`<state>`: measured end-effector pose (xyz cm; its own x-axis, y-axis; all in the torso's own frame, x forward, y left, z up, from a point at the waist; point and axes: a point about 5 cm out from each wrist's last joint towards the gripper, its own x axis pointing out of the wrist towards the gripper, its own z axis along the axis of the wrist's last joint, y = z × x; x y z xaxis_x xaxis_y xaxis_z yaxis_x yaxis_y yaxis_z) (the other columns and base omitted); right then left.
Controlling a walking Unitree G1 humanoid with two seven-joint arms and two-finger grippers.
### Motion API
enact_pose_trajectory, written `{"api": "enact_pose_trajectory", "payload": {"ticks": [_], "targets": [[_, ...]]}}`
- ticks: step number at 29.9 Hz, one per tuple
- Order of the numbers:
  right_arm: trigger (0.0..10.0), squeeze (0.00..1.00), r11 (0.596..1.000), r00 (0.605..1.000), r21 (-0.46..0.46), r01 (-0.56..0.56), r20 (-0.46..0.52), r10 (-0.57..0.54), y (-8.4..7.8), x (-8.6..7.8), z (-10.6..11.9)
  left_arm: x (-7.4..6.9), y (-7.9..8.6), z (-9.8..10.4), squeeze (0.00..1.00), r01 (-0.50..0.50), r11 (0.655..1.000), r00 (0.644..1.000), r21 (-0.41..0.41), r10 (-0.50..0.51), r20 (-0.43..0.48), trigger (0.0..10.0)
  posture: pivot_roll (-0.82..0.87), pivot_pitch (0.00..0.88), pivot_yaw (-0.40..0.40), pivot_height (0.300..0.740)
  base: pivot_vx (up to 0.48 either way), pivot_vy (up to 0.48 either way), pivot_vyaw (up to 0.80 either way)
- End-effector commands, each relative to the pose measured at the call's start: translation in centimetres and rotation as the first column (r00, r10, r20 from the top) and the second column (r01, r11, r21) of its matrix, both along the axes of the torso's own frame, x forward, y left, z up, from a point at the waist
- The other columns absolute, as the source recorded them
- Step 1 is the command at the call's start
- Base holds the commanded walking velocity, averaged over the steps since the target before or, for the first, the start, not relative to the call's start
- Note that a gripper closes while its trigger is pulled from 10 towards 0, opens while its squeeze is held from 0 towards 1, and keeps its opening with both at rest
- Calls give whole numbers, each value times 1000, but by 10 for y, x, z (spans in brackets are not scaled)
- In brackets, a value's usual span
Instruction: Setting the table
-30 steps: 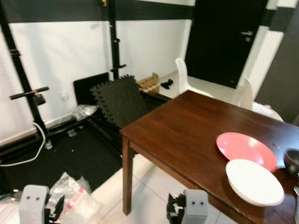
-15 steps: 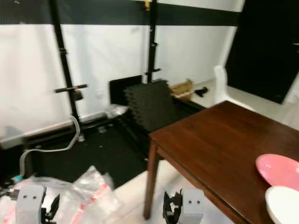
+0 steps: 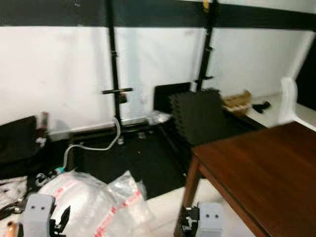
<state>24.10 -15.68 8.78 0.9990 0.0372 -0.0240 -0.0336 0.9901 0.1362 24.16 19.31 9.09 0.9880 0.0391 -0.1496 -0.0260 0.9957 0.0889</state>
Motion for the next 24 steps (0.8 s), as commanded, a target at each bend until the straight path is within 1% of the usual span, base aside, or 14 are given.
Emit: {"api": "enact_pose_trajectory", "payload": {"ticks": [1,24], "targets": [[10000,0,1000,999,-12,13,-31,-13,-5,-4,-7,-3,-3,-4,0,4,1000,1000,-10,-4,-20,10000,16,4,30,740,0,0,781],[10000,0,1000,999,-11,5,-34,-5,-4,-5,-7,-3,-4,-4,0,5,1000,1000,-9,-6,-28,10000,17,10,31,740,0,0,781]]}}
